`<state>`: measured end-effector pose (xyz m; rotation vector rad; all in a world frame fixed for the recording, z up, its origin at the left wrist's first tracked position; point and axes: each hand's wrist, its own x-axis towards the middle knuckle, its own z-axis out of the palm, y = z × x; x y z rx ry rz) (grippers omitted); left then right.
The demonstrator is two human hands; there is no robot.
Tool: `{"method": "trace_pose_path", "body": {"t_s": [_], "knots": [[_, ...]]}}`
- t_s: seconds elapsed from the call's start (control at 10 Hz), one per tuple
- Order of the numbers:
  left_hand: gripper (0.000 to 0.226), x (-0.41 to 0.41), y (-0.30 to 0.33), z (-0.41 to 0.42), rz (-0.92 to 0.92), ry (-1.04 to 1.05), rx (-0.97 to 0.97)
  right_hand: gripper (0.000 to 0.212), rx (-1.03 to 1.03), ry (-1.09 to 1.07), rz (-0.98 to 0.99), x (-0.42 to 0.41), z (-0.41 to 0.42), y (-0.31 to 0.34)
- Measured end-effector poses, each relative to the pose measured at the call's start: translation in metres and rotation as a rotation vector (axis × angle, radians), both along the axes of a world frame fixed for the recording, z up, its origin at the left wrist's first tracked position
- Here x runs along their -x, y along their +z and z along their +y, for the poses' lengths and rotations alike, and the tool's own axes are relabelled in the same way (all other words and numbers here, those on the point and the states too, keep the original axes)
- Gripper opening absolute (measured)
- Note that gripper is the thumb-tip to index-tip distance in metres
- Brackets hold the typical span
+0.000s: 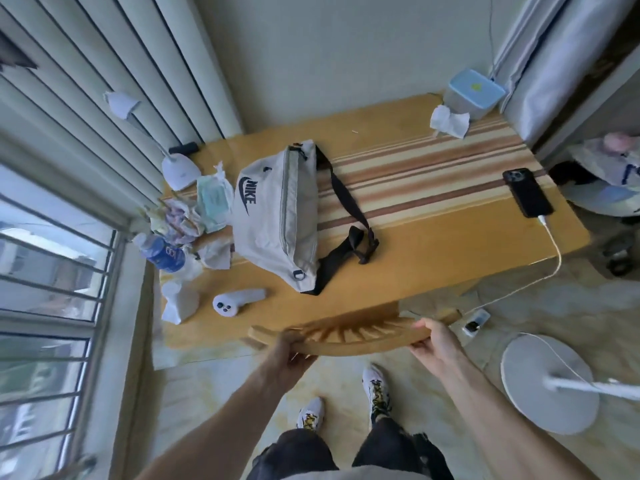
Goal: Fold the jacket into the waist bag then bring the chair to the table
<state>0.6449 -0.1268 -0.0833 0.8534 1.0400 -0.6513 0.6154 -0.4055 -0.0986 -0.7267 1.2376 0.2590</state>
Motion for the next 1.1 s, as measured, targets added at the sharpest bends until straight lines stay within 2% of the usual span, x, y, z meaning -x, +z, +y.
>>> {"method": "trace_pose_path", "body": {"t_s": [0.2, 0.3, 0.5, 0.7, 0.8, 0.9, 1.0, 1.1], "knots": [[0.027, -0.002, -0.016, -0.041, 0.070, 0.057, -0.098, 0.008, -0.009, 0.096, -0.008, -0.020, -0.042, -0.015], [0.011, -0.010, -0.018, -0.050, 0.109, 0.039, -0.204, 0.007, -0.018, 0.121, -0.003, -0.024, -0.050, -0.021], [0.028, -0.011, -0.015, -0.053, 0.126, 0.050, -0.312, 0.016, -0.085, 0.157, 0.034, -0.033, -0.057, -0.021], [0.030, 0.001, 0.000, -0.058, 0.017, -0.057, -0.390, 0.024, -0.066, 0.167, 0.074, -0.037, -0.055, -0.009], [0.034, 0.015, 0.014, -0.055, -0.044, -0.060, -0.362, 0.025, -0.004, 0.126, 0.060, -0.030, -0.048, 0.005], [0.022, 0.036, 0.026, -0.043, -0.086, -0.021, -0.330, 0.025, 0.027, 0.079, 0.002, -0.012, -0.040, 0.019], [0.028, 0.071, 0.036, -0.023, -0.165, -0.065, -0.284, 0.015, 0.028, 0.067, -0.096, 0.023, -0.028, 0.040], [0.027, 0.104, 0.046, -0.004, -0.232, -0.076, -0.256, 0.028, 0.078, 0.056, -0.190, 0.061, -0.007, 0.064]]}}
